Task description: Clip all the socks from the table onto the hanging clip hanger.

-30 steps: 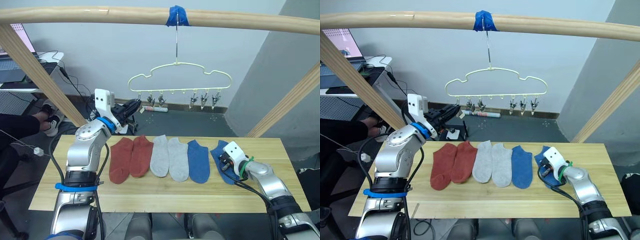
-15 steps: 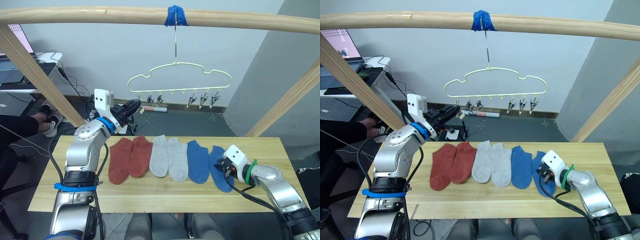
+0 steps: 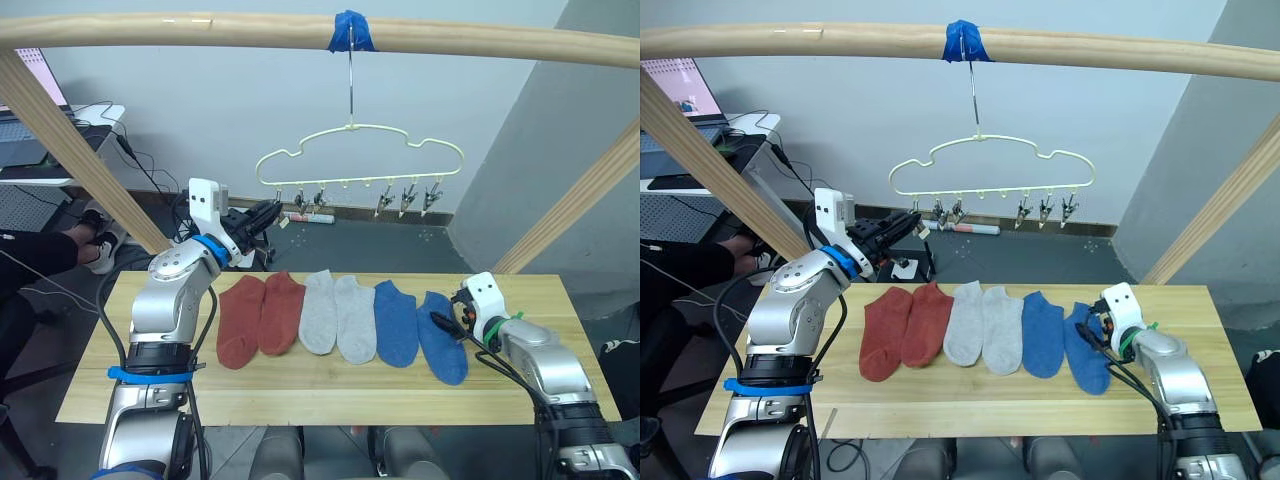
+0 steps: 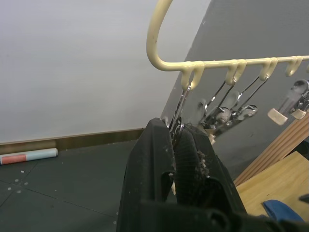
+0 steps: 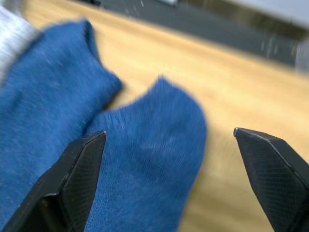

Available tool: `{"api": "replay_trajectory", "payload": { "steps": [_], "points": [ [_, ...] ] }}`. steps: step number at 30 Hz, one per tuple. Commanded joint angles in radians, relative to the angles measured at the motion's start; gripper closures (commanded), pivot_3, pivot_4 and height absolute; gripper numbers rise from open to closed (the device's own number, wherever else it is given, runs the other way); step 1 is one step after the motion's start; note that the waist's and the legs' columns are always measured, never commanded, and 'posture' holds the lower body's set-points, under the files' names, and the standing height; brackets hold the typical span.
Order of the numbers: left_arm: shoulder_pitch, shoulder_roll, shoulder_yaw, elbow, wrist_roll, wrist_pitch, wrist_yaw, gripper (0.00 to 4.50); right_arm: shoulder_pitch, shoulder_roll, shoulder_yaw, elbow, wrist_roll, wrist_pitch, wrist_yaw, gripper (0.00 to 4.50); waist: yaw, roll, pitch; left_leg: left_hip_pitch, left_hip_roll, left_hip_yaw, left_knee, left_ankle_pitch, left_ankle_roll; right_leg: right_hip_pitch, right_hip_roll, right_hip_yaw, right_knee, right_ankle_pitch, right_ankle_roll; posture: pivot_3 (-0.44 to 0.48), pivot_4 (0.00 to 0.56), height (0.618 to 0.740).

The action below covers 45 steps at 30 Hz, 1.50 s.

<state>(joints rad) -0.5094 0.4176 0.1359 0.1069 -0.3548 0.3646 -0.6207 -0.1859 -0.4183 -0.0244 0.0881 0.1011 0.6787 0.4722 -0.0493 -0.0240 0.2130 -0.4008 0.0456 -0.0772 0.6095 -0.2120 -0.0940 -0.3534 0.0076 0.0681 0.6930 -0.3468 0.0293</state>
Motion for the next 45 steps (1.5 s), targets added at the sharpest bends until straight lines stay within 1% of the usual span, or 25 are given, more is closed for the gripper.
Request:
{"api": "replay_trajectory", "payload": {
  "steps": [1, 5, 9, 10, 11, 12, 13, 19, 22, 25, 28, 31, 32, 35, 37, 39, 42, 45],
  "points": [
    [0.007, 0.016, 0.012, -0.026, -0.003, 0.000, 0.001, 4.42, -0.005, -0.010, 0.009, 0.023, -0.023, -0.020, -0.024, 0.04, -0.001, 0.000, 0.000, 0.000, 0.000, 0.000, 0.000, 0.000, 0.000, 0.000, 0.000, 0.000, 0.000, 0.000, 0.000, -0.006, 0.186, 0.740],
    [0.007, 0.015, 0.011, -0.025, -0.002, 0.000, 0.001, 4.42, 0.005, -0.001, 0.030, 0.068, -0.031, -0.022, -0.031, 0.04, -0.003, 0.000, 0.000, 0.000, 0.000, 0.000, 0.000, 0.000, 0.000, 0.000, 0.000, 0.000, 0.001, 0.000, 0.000, -0.005, 0.192, 0.740],
    [0.007, 0.013, 0.011, -0.026, -0.002, -0.002, 0.003, 4.42, 0.015, 0.002, 0.044, 0.069, -0.029, -0.041, -0.019, 0.04, -0.003, 0.000, 0.000, 0.001, 0.000, 0.000, 0.000, 0.000, 0.000, 0.000, 0.000, 0.000, 0.001, 0.000, 0.000, -0.007, 0.191, 0.740],
    [0.008, 0.013, 0.011, -0.027, -0.002, -0.002, 0.004, 4.42, 0.020, -0.005, 0.055, 0.069, -0.036, -0.056, -0.012, 0.40, -0.003, 0.000, 0.000, 0.001, 0.000, 0.000, 0.000, 0.000, 0.000, 0.000, 0.000, 0.000, 0.001, 0.000, 0.000, -0.007, 0.191, 0.740],
    [0.008, 0.013, 0.011, -0.027, -0.002, -0.001, 0.004, 4.42, 0.023, -0.009, 0.063, 0.069, -0.041, -0.067, -0.006, 0.59, -0.003, 0.000, 0.000, 0.001, 0.000, 0.000, 0.000, 0.000, 0.000, 0.000, 0.000, 0.000, 0.001, 0.000, 0.000, -0.007, 0.191, 0.740],
    [0.009, 0.012, 0.011, -0.030, -0.002, -0.001, 0.005, 4.42, 0.027, -0.015, 0.070, 0.070, -0.047, -0.080, -0.003, 0.97, -0.003, 0.000, 0.000, 0.001, 0.000, 0.000, 0.000, 0.000, 0.000, 0.000, 0.000, 0.000, 0.001, 0.000, 0.000, -0.005, 0.188, 0.740],
    [0.010, 0.012, 0.011, -0.031, -0.002, -0.001, 0.006, 4.42, 0.030, -0.019, 0.078, 0.074, -0.054, -0.095, 0.000, 1.26, -0.003, 0.000, 0.000, 0.001, 0.000, 0.000, 0.000, 0.000, 0.000, 0.000, 0.000, 0.000, 0.001, 0.000, 0.000, -0.005, 0.188, 0.740],
    [0.012, 0.014, 0.013, -0.032, -0.001, -0.001, 0.007, 4.42, 0.037, -0.031, 0.080, 0.093, -0.060, -0.144, 0.002, 3.52, -0.003, 0.000, 0.000, 0.001, 0.000, 0.000, 0.000, 0.000, 0.000, 0.000, 0.000, 0.000, 0.001, 0.000, 0.000, -0.003, 0.189, 0.740],
    [0.016, 0.016, 0.015, -0.031, -0.002, 0.002, 0.008, 4.42, 0.044, -0.053, 0.074, 0.085, -0.067, -0.192, 0.007, 4.48, -0.002, 0.000, 0.000, 0.001, 0.000, 0.000, 0.000, 0.000, 0.000, 0.000, 0.000, 0.000, 0.001, 0.000, 0.000, 0.001, 0.194, 0.740],
    [0.025, 0.019, 0.011, -0.036, -0.014, 0.050, 0.008, 4.42, 0.058, -0.085, 0.069, 0.022, -0.067, -0.238, 0.025, 4.48, -0.001, 0.000, 0.000, 0.001, 0.000, 0.000, 0.000, 0.000, 0.000, 0.000, 0.000, 0.000, 0.001, 0.000, 0.000, 0.001, 0.193, 0.740],
    [0.020, 0.013, 0.028, -0.060, -0.087, 0.166, -0.001, 4.42, 0.075, -0.145, 0.079, -0.149, -0.042, -0.238, 0.101, 4.48, -0.006, 0.002, 0.001, 0.000, 0.000, 0.001, 0.000, 0.000, 0.000, 0.000, 0.000, 0.001, 0.001, 0.000, 0.000, -0.003, 0.197, 0.740],
    [-0.005, 0.015, 0.074, -0.070, -0.210, 0.335, -0.001, 4.42, 0.079, -0.211, 0.100, -0.389, 0.029, -0.124, 0.205, 4.48, -0.012, 0.003, 0.002, 0.001, 0.000, 0.001, 0.000, 0.000, 0.000, 0.000, 0.001, 0.001, 0.003, 0.000, 0.000, -0.005, 0.200, 0.740],
    [-0.014, 0.019, 0.092, -0.070, -0.251, 0.389, 0.001, 4.42, 0.069, -0.221, 0.111, -0.457, 0.047, -0.088, 0.221, 4.48, -0.012, 0.002, 0.002, 0.001, 0.001, 0.000, 0.000, 0.000, 0.000, -0.001, 0.001, 0.001, 0.003, -0.002, 0.004, -0.006, 0.202, 0.740],
    [-0.061, 0.010, 0.192, -0.053, -0.413, 0.577, 0.043, 4.42, 0.013, -0.191, 0.156, -0.584, 0.096, 0.009, 0.225, 4.48, -0.012, 0.002, 0.003, 0.001, 0.002, -0.001, 0.000, 0.000, 0.000, 0.000, 0.002, 0.000, 0.003, -0.002, 0.004, -0.012, 0.204, 0.740],
    [-0.096, 0.006, 0.254, -0.035, -0.511, 0.686, 0.073, 4.42, -0.046, -0.136, 0.219, -0.604, 0.092, 0.039, 0.204, 4.48, -0.010, 0.000, 0.003, 0.001, 0.002, -0.002, 0.000, 0.000, 0.000, 0.000, 0.002, 0.000, 0.003, -0.002, 0.004, -0.011, 0.206, 0.740],
    [-0.121, 0.005, 0.292, -0.022, -0.574, 0.761, 0.098, 4.42, -0.103, -0.068, 0.272, -0.587, 0.089, 0.062, 0.177, 4.48, -0.009, -0.001, 0.005, 0.001, 0.001, -0.002, 0.001, 0.000, 0.000, 0.000, 0.002, -0.001, 0.003, -0.002, 0.004, -0.011, 0.206, 0.740],
    [-0.142, 0.006, 0.321, -0.013, -0.637, 0.839, 0.120, 4.42, -0.165, 0.003, 0.336, -0.525, 0.063, 0.052, 0.158, 4.48, -0.007, -0.003, 0.008, -0.001, 0.000, -0.002, 0.000, 0.000, 0.000, -0.001, 0.000, -0.001, 0.002, -0.002, 0.003, -0.011, 0.208, 0.740],
    [-0.146, 0.011, 0.326, -0.022, -0.672, 0.883, 0.131, 4.42, -0.216, 0.051, 0.367, -0.463, 0.053, 0.028, 0.149, 4.48, 0.000, -0.007, 0.011, -0.001, 0.000, -0.002, 0.000, 0.000, -0.001, -0.001, 0.000, -0.002, 0.002, -0.001, 0.002, -0.009, 0.209, 0.740]
  ]
}}
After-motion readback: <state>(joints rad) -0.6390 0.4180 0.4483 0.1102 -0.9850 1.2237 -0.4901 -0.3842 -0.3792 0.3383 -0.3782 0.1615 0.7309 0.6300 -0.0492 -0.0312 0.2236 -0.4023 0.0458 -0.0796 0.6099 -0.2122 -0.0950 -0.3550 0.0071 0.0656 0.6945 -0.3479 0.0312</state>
